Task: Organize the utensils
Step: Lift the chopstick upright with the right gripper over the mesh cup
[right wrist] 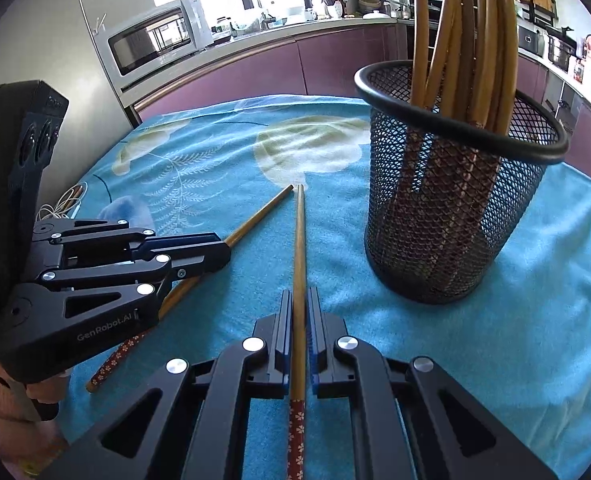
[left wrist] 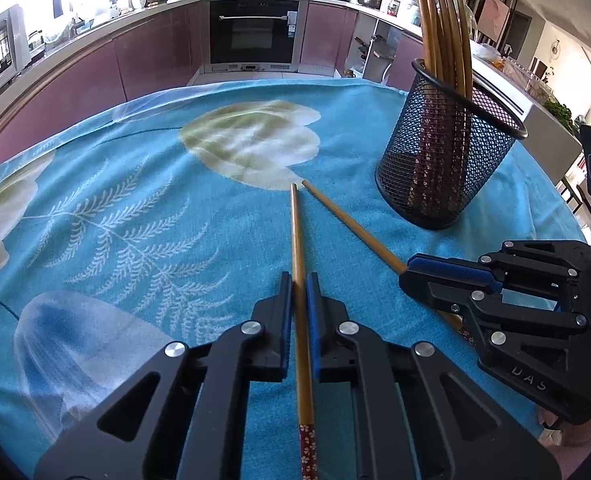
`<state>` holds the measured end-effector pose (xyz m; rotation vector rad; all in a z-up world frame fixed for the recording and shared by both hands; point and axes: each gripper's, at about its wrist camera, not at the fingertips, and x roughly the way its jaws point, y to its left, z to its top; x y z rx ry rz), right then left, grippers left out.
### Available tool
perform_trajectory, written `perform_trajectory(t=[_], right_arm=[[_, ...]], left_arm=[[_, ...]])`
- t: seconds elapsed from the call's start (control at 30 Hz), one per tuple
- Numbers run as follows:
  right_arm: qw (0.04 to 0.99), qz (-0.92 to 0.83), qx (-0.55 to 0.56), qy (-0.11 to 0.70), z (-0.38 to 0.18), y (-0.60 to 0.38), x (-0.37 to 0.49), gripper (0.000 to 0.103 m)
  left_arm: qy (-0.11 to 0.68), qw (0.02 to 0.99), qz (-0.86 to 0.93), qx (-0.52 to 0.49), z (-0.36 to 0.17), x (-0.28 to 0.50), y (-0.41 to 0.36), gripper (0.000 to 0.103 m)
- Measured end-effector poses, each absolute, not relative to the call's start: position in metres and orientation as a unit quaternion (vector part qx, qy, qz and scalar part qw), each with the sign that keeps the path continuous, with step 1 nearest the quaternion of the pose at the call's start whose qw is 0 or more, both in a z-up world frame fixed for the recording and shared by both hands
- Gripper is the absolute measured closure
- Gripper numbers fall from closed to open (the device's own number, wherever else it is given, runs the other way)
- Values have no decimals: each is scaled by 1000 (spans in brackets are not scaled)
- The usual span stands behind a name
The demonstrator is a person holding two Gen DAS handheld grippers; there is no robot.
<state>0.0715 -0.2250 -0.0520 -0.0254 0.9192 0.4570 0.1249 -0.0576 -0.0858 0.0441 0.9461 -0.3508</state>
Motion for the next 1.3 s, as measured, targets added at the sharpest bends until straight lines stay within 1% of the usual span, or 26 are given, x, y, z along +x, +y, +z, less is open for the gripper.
perform_trajectory(t=[0.4, 0.93, 1.3], right_arm=[[875, 240, 18, 421, -36, -240, 60, 97], [895, 261, 57, 357, 9, -268, 40, 97], [905, 259, 67, 331, 25, -282, 32, 97]], left_arm=[[444, 878, -176, 5, -75, 116, -53, 95], [397, 888, -228, -30, -25, 94, -52, 96], [378, 892, -245, -40, -9, 87, -55, 96]])
